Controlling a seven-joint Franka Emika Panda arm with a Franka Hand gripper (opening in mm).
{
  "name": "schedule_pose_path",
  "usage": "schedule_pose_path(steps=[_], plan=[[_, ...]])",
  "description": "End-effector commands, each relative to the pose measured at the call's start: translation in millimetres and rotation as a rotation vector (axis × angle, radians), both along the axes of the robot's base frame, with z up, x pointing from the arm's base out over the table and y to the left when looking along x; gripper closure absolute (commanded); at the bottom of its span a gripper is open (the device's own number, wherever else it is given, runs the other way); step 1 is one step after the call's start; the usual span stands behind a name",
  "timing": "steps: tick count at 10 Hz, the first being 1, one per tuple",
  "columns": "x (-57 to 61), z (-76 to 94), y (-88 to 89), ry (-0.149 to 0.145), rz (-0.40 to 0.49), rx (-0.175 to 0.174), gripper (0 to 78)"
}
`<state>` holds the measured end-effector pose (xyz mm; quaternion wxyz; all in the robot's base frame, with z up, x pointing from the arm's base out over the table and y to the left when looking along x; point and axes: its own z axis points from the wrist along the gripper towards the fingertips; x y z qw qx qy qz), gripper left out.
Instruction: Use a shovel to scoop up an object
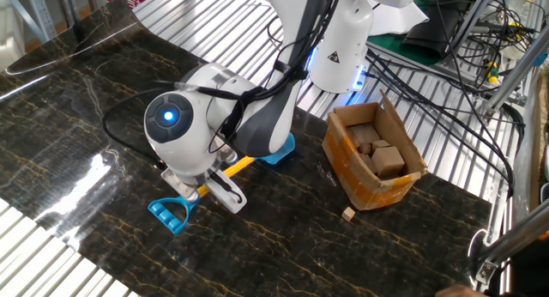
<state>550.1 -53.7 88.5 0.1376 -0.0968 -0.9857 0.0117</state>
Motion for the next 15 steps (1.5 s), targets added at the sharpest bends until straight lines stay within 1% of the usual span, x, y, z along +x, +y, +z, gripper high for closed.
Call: schedule_pose_path(steps=[1, 13, 14, 15], plan=[[-0.1, -3.4, -0.9, -0.025, -0.011, -0.028, 0.1], [-0.1, -3.4, -0.9, -0.025, -0.011, -0.028, 0.1], [0.3, 36.8, 0.5, -0.275, 0.089, -0.016, 0.1], [0.2, 39.3, 0.4, -0.309, 0.087, -0.017, 0.1]])
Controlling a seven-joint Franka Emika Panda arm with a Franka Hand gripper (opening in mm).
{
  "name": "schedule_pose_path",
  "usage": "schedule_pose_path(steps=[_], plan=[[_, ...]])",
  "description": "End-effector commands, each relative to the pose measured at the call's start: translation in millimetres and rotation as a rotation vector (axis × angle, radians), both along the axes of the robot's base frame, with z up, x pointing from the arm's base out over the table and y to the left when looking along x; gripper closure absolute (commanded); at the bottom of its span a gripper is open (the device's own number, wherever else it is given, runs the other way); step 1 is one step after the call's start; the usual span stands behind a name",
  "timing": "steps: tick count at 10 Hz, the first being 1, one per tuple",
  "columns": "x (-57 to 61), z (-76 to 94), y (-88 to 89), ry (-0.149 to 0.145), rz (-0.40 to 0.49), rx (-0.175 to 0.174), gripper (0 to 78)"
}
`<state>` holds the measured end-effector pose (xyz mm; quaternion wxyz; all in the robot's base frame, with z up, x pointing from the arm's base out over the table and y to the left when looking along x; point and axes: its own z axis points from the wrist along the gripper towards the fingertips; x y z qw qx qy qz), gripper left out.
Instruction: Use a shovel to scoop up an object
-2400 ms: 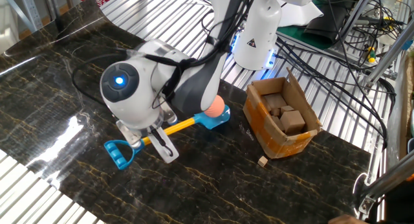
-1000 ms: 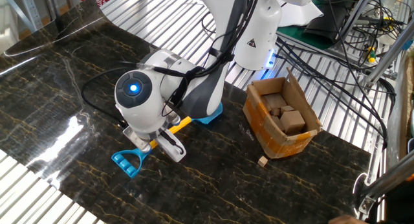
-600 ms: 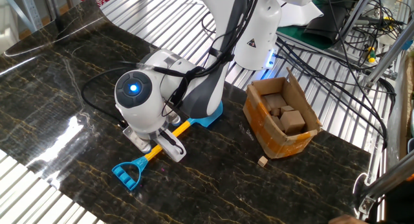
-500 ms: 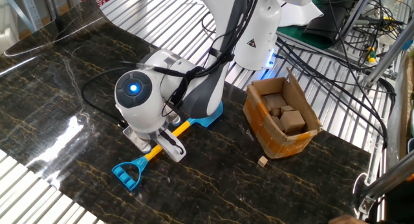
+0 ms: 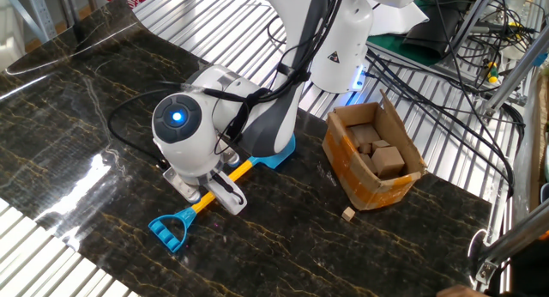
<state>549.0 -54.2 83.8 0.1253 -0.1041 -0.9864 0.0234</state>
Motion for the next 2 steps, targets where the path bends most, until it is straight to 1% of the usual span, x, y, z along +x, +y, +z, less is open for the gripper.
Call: schedule_pose_path(steps=[1, 2], plan=[[1.2, 44.8, 0.8, -0.292, 0.102, 0.007, 0.1], [1.3, 50.9, 0.4, -0.297, 0.109, 0.008, 0.1]])
